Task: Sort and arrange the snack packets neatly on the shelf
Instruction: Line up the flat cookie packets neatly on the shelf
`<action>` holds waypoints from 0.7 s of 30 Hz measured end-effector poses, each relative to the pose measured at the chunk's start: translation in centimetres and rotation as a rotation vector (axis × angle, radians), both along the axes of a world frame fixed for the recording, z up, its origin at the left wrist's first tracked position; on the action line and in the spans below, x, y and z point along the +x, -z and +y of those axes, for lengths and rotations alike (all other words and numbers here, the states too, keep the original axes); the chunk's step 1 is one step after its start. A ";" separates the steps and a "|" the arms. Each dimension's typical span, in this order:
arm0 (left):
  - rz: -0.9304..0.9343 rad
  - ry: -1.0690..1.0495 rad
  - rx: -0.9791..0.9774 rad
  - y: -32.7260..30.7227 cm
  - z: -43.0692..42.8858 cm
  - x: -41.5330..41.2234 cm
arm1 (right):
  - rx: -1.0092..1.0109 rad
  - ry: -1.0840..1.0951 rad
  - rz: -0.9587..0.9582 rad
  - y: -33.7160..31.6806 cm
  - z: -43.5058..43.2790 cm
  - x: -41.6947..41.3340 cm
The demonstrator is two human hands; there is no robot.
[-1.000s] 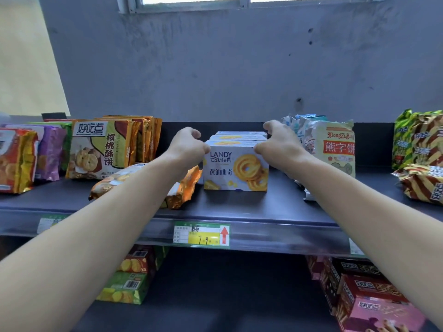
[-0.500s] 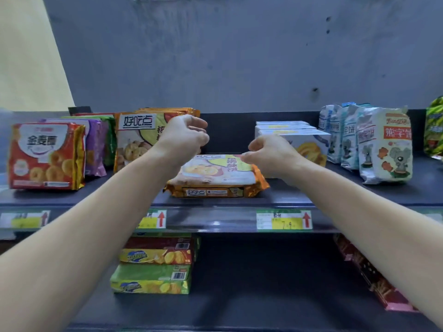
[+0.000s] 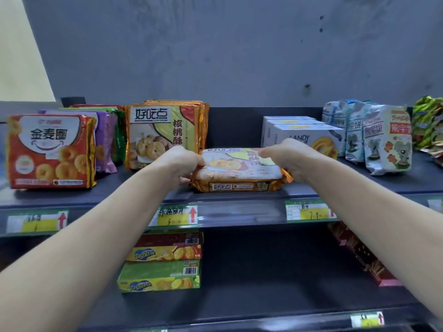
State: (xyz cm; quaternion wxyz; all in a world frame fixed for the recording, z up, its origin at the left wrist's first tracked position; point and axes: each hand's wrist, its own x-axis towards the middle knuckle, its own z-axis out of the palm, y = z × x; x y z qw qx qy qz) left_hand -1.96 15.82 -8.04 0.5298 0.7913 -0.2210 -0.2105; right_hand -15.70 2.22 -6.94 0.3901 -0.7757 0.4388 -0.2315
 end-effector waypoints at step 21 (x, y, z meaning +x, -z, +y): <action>-0.088 -0.077 -0.473 -2.2 3.3 -4.8 | 0.260 -0.294 -0.565 -1.7 0.9 -3.9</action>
